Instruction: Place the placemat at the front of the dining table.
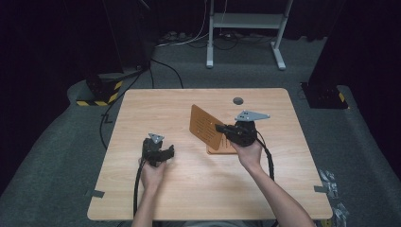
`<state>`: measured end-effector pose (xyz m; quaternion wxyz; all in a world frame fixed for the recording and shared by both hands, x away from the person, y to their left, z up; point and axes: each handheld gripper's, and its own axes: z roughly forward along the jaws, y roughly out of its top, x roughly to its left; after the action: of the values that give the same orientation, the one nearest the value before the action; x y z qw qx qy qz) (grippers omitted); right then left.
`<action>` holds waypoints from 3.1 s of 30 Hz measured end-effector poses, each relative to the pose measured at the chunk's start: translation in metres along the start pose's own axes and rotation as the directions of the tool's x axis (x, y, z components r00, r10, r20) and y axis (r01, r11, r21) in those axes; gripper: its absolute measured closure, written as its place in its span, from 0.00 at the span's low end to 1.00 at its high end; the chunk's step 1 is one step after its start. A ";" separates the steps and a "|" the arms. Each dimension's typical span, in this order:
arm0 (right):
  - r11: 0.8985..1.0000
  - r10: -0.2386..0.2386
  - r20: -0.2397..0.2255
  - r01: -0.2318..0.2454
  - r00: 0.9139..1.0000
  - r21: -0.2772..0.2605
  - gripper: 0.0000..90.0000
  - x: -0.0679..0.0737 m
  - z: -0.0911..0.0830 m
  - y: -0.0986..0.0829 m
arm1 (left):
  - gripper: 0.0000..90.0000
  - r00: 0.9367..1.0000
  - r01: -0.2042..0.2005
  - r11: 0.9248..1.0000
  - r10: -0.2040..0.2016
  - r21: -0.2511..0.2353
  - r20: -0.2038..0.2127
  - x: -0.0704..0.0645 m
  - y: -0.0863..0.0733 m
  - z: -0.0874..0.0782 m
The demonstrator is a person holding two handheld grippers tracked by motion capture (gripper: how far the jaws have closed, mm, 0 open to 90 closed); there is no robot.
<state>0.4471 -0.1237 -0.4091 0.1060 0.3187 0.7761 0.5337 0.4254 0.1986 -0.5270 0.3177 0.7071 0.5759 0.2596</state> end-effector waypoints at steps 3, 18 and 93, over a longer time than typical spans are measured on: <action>1.000 -0.012 0.002 0.012 1.000 0.001 0.96 0.001 -0.002 -0.002 | 0.33 1.000 0.000 1.000 0.000 0.000 0.004 0.000 0.000 0.000; 1.000 -0.028 -0.011 0.028 1.000 0.007 0.96 0.005 -0.021 -0.011 | 0.33 1.000 -0.001 1.000 0.001 -0.002 0.006 0.000 0.000 0.000; 0.998 0.036 0.164 -0.026 0.986 -0.060 0.96 -0.043 -0.113 -0.050 | 0.30 1.000 -0.004 1.000 0.004 0.005 0.004 -0.001 0.001 0.001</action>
<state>0.4047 -0.2473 -0.4157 0.1708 0.3708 0.7439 0.5292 0.4269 0.1972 -0.5272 0.3168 0.7094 0.5746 0.2574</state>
